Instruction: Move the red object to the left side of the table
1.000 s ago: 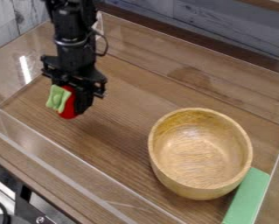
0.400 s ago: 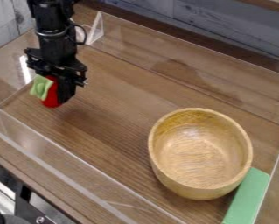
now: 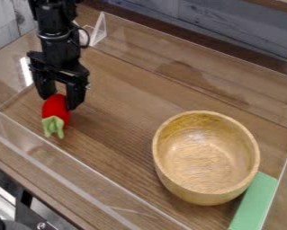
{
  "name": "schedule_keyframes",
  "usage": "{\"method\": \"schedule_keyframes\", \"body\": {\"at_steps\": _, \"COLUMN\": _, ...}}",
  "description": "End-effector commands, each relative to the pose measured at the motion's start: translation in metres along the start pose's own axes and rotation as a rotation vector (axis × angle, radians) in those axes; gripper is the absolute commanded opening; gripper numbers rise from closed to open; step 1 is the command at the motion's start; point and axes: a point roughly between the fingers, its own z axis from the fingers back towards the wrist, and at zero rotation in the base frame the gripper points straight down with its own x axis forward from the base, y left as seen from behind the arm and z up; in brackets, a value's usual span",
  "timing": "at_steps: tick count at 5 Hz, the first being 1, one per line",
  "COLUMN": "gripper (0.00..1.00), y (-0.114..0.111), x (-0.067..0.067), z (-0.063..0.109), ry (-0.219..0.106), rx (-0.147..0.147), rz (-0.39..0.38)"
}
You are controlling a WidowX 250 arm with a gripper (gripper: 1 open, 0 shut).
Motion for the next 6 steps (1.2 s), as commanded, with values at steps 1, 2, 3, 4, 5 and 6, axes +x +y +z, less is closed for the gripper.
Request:
{"method": "schedule_keyframes", "body": {"at_steps": 1, "gripper": 1.00, "y": 0.001, "x": 0.012, "z": 0.014, "ry": -0.055, "rx": 0.002, "rz": 0.041}}
{"method": "schedule_keyframes", "body": {"at_steps": 2, "gripper": 1.00, "y": -0.003, "x": 0.015, "z": 0.018, "ry": -0.070, "rx": -0.018, "rz": 0.091}}
{"method": "schedule_keyframes", "body": {"at_steps": 3, "gripper": 1.00, "y": -0.019, "x": 0.017, "z": 0.030, "ry": -0.080, "rx": -0.032, "rz": 0.079}}
{"method": "schedule_keyframes", "body": {"at_steps": 4, "gripper": 1.00, "y": -0.026, "x": 0.017, "z": 0.044, "ry": -0.089, "rx": -0.040, "rz": 0.075}}
{"method": "schedule_keyframes", "body": {"at_steps": 5, "gripper": 1.00, "y": -0.018, "x": 0.009, "z": 0.054, "ry": -0.107, "rx": -0.036, "rz": 0.042}}
{"method": "schedule_keyframes", "body": {"at_steps": 6, "gripper": 1.00, "y": -0.013, "x": 0.000, "z": 0.058, "ry": -0.117, "rx": -0.031, "rz": 0.012}}
